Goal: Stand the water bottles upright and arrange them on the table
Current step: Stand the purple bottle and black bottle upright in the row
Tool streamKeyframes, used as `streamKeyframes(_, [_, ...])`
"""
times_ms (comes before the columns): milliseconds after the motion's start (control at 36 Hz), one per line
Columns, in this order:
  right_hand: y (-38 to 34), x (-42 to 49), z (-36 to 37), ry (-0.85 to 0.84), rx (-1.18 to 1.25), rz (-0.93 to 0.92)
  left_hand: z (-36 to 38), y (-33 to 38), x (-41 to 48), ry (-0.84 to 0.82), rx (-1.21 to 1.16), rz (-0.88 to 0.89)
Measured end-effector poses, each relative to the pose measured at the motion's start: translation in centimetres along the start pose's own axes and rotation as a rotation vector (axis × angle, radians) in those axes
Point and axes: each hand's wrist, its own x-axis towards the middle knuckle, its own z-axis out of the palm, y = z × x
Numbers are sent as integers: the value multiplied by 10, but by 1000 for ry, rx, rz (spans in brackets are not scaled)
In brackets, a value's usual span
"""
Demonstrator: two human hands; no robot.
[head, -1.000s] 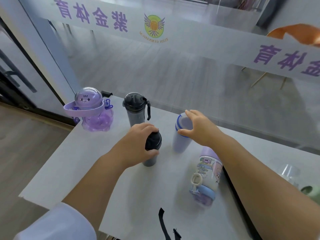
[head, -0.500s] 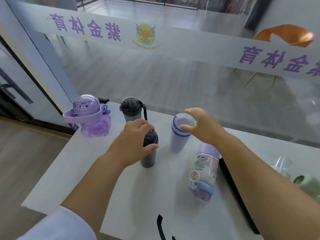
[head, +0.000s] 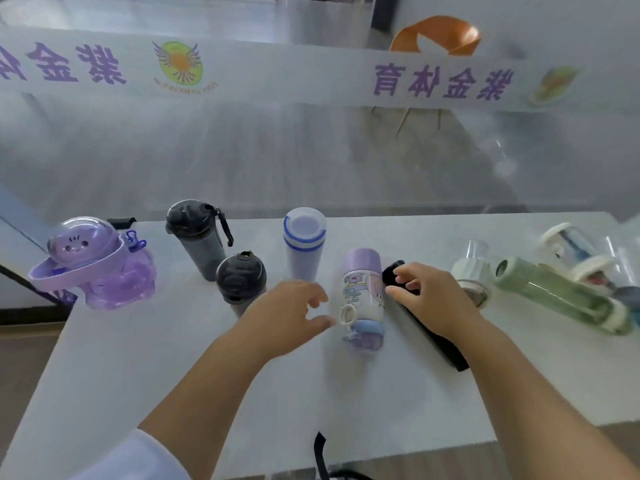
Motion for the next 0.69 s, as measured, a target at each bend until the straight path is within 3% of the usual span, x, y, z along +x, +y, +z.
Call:
streamKeyframes(278, [82,-47,4,49,-74,248,62,13,30,-221,0,-146])
streamKeyframes(472, [128,-51,11,-84,-63,365,103,36,53,-172,-110,-325])
streamKeyframes(694, [158,-40,21,-254,-116,302,139,50,61,-43,-266,-525])
